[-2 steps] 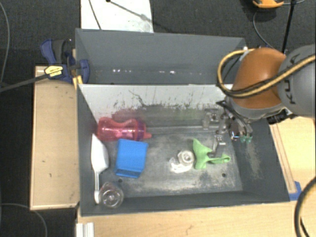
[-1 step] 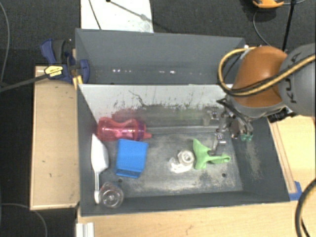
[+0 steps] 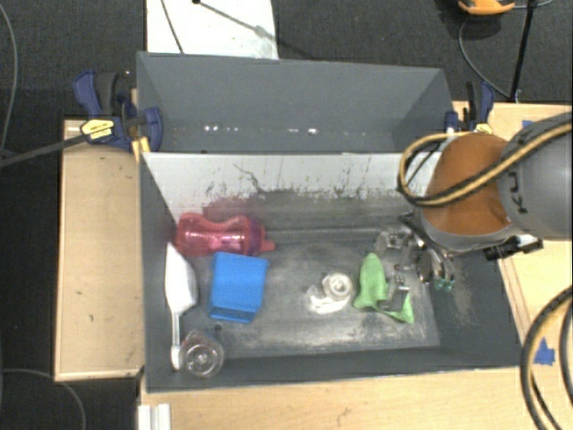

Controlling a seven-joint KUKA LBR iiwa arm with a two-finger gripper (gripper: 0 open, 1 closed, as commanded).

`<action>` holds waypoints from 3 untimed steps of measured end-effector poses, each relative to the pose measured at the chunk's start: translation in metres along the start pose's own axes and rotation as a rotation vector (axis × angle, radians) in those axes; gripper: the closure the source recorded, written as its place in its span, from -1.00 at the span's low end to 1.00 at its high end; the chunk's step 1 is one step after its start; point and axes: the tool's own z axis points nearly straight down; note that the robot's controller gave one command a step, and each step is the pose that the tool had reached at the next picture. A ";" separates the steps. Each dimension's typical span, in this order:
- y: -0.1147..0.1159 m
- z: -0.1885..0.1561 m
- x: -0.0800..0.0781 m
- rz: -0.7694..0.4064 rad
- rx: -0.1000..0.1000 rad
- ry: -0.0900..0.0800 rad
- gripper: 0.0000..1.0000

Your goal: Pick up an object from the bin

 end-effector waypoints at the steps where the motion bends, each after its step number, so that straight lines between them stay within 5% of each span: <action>1: -0.005 -0.064 0.002 0.105 0.000 0.008 -1.00; 2: -0.021 -0.055 0.026 0.285 0.001 0.001 -1.00; 3: 0.003 0.009 0.065 0.498 0.002 0.012 -1.00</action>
Offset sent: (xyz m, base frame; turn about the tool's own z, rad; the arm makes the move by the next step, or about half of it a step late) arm -0.0454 -0.0264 0.0243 0.3703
